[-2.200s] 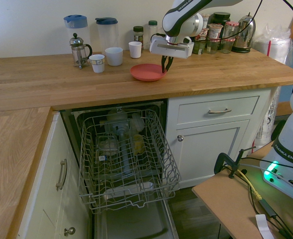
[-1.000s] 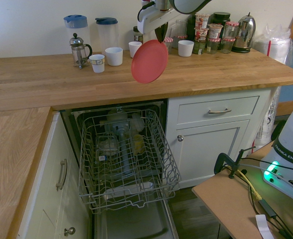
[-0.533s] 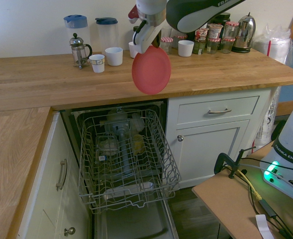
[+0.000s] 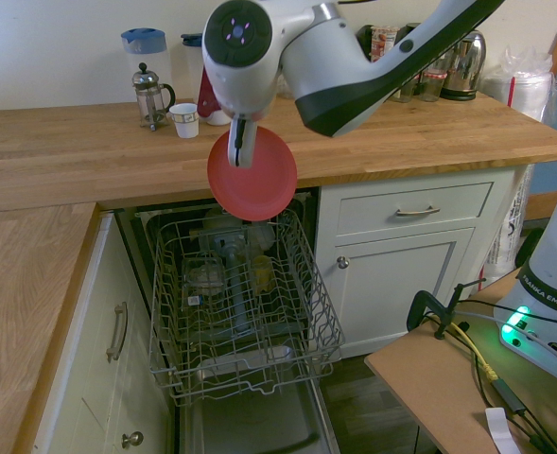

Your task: Put the plate in the dishwasher

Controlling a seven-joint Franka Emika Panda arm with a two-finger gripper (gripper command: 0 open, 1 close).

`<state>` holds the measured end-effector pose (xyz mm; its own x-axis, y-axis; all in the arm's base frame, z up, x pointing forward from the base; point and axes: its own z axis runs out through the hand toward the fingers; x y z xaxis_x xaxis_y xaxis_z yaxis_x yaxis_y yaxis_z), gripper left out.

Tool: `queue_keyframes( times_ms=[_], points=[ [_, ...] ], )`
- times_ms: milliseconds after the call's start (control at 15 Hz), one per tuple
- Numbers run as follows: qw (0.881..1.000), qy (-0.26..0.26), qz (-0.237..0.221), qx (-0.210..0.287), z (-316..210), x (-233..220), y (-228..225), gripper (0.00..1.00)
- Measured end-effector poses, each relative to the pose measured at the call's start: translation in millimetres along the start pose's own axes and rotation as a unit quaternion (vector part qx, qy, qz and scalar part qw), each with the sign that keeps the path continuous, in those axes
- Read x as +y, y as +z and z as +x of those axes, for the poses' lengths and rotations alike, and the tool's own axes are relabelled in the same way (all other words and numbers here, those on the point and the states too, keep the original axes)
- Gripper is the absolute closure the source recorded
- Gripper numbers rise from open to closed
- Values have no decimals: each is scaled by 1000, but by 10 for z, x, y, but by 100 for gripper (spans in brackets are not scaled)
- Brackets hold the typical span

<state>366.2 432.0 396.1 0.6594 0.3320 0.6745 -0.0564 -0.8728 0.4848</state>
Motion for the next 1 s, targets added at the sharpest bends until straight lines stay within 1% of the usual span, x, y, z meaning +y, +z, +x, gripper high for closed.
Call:
queue_keyframes(
  times_ms=[200,333,400,533,733,1000],
  points=[
    [999,-41,-9,9,-205,-462,96,100],
    [999,-45,-16,12,-269,-648,164,100],
    [999,-45,-24,11,-281,-711,183,100],
    [998,-54,-26,19,-318,-750,211,100],
    [995,-87,-25,37,-525,-940,306,100],
    [993,-104,-21,55,-787,-1081,298,100]
  ],
)
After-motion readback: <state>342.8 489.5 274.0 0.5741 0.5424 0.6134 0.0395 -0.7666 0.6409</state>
